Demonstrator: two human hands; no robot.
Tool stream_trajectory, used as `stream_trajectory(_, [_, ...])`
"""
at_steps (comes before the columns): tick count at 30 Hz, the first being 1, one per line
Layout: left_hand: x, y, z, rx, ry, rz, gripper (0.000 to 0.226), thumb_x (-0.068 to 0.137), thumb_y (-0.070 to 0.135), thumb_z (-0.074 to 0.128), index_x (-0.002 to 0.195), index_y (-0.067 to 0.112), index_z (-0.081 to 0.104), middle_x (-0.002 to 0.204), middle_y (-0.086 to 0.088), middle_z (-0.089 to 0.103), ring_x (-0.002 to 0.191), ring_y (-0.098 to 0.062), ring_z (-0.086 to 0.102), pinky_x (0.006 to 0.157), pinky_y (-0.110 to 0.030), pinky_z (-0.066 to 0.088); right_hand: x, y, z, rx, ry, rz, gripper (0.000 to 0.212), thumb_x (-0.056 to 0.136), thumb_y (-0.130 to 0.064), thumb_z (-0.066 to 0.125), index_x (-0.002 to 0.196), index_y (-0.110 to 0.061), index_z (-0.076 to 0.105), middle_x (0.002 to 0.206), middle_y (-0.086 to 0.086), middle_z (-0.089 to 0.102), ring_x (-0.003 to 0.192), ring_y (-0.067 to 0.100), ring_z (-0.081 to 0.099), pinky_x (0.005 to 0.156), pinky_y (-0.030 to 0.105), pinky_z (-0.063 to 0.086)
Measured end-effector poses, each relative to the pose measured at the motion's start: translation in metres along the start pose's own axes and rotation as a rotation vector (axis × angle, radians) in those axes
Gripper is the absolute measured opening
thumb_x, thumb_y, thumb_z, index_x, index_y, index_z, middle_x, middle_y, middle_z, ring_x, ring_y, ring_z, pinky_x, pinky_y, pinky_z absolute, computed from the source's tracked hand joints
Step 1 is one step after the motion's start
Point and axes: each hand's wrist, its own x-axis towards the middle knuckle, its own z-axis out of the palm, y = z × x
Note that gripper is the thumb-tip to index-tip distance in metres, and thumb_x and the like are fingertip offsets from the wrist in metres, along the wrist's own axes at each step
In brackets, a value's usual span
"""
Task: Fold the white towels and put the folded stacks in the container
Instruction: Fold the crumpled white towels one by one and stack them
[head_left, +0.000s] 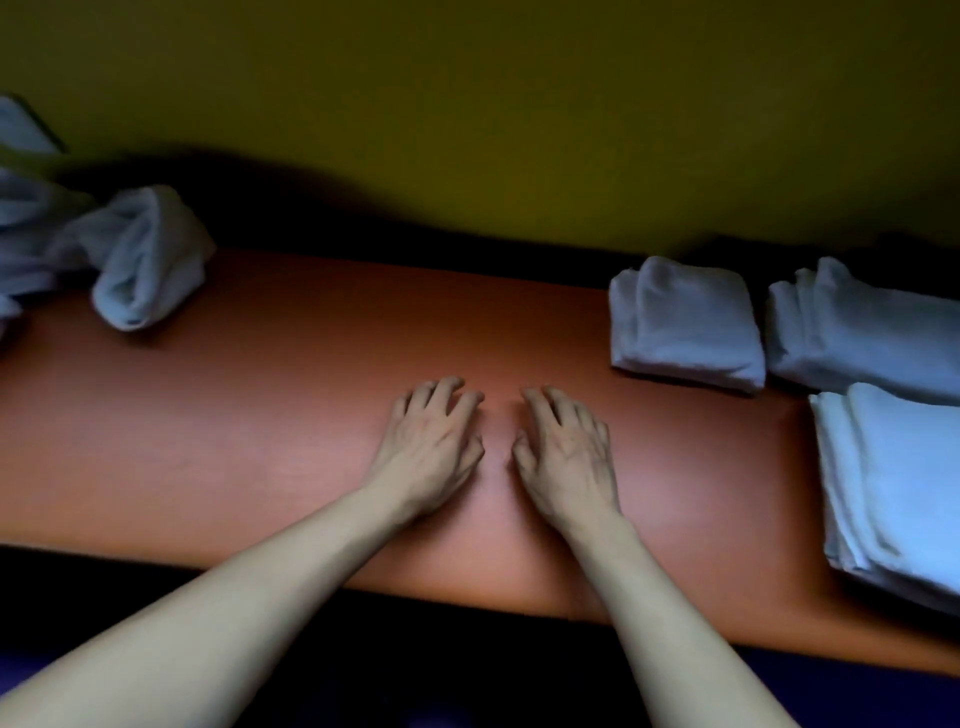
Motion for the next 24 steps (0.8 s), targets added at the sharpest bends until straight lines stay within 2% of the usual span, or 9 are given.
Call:
stream_trajectory(4, [-0.024,-0.054,-0.018,-0.024,0.060,-0.110,0.052,0.088,0.042,0.039,0.132,0.021,0.054,0.134,-0.007,0.052,0.119,-0.031,0.050,0.096,-0.046,0.042,0.013,-0.056,0.011,0.042,-0.012,-0.062,0.056,0.082,-0.035,0.046,0.134,-0.017,0.058,0.130,0.010,0.061,0.115,0.033,0.058,0.096,0.046,0.046])
stream_trajectory(8, [-0.044,-0.113,-0.032,-0.015,0.125,-0.218,0.049,0.087,0.042,0.039,0.128,0.022,0.057,0.130,-0.006,0.055,0.117,-0.030,0.053,0.096,-0.045,0.044,0.034,-0.117,0.027,0.080,-0.046,-0.133,0.056,0.086,-0.030,0.057,0.141,-0.018,0.052,0.136,0.009,0.056,0.123,0.032,0.053,0.103,0.047,0.040])
stream_trajectory(12, [-0.054,-0.174,-0.041,0.000,0.184,-0.321,0.051,0.084,0.042,0.040,0.128,0.022,0.057,0.129,-0.007,0.055,0.116,-0.031,0.053,0.096,-0.044,0.042,0.061,-0.171,0.046,0.092,-0.081,-0.182,0.059,0.087,-0.032,0.054,0.145,-0.021,0.048,0.141,0.009,0.052,0.127,0.031,0.049,0.106,0.047,0.036])
stream_trajectory(16, [-0.048,-0.241,-0.051,0.055,0.265,-0.409,0.057,0.079,0.039,0.046,0.132,0.019,0.056,0.134,-0.012,0.053,0.117,-0.035,0.051,0.099,-0.046,0.041,0.089,-0.213,0.067,0.101,-0.082,-0.228,0.059,0.087,-0.032,0.057,0.144,-0.023,0.047,0.141,0.008,0.051,0.126,0.031,0.048,0.105,0.046,0.037])
stream_trajectory(21, [-0.020,-0.318,-0.067,0.135,0.278,-0.549,0.077,0.076,0.027,0.068,0.148,0.018,0.042,0.151,-0.018,0.039,0.133,-0.042,0.041,0.097,-0.053,0.043,0.113,-0.244,0.090,0.085,-0.121,-0.226,0.059,0.091,-0.034,0.055,0.148,-0.027,0.041,0.148,0.009,0.043,0.133,0.030,0.043,0.110,0.046,0.031])
stream_trajectory(24, [-0.004,-0.358,-0.062,0.064,0.195,-0.601,0.080,0.083,0.017,0.063,0.156,0.020,0.029,0.156,-0.020,0.029,0.137,-0.047,0.033,0.100,-0.056,0.042,0.114,-0.252,0.096,0.087,-0.148,-0.209,0.058,0.092,-0.033,0.055,0.148,-0.027,0.041,0.148,0.010,0.042,0.134,0.031,0.042,0.110,0.045,0.031])
